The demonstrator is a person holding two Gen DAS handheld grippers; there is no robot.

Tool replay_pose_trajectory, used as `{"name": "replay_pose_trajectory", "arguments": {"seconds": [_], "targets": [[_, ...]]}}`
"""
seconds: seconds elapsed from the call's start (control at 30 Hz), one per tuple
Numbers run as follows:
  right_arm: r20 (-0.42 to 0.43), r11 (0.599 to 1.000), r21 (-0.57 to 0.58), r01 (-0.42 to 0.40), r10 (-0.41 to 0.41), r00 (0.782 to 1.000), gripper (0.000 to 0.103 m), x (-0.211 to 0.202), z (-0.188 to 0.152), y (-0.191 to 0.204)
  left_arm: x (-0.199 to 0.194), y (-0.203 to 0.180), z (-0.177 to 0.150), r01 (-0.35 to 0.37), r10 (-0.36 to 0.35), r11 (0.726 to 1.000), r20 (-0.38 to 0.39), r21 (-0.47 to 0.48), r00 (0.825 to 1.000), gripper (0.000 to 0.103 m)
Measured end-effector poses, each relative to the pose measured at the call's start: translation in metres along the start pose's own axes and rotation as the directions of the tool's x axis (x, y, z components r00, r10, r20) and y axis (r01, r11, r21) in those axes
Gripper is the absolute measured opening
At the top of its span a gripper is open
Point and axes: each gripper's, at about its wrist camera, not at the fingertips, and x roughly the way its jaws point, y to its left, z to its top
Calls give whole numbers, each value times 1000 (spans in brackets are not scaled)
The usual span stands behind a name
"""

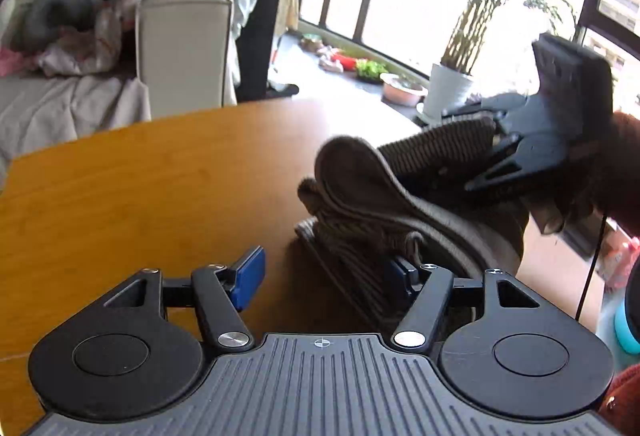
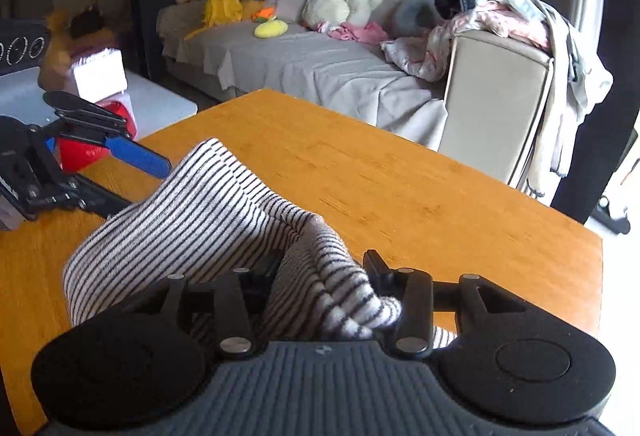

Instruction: Fold clothes

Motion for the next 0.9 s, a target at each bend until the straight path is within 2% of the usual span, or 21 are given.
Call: {"name": "replay_pose_trajectory", "arguments": {"seconds": [0.1,0.13,0.23,0.3,0.37,0.4,0.43,0.47,0.53,0.67,0.73,0.9], "targets": [[36,999,49,9,-11,999,46,-11,-5,-2,-13,-16,21,64,-65,998,103,17,992,77],[52,998,55,31,-34,998,52,-18,-4,0,-10,-24,26,94,-96,995,114,29,989,79],[130,993,71,91,-100,987,57,-44,-2,4,8,-52,32,147,-155,986,98,82,983,80],[214,983,79,166,-179,960,58,-68,-4,8,28,-68,31,113,-125,984,80,140,989,83],[274,969,97,227,-245,930,56,-85,-6,10,46,-71,29,98,-107,983,52,158,993,83],[283,960,116,256,-279,918,49,-91,-7,9,54,-68,27,82,-87,985,30,149,996,82],[268,955,120,271,-294,917,43,-91,-9,8,62,-65,24,63,-65,988,8,138,998,81],[245,950,115,291,-311,918,43,-84,-13,7,70,-60,22,44,-43,991,-15,129,999,76],[198,938,104,330,-345,918,43,-72,-20,3,82,-51,16,30,-24,994,-57,102,998,78],[55,932,181,314,-328,943,43,-25,-40,-17,81,-46,12,26,-21,997,-67,75,998,78],[65,927,222,303,-324,944,43,-14,-46,-24,78,-46,12,11,-6,997,-66,81,998,78],[54,894,363,262,-301,952,45,-51,-68,-14,71,-50,10,10,-4,996,-70,84,998,79]]}}
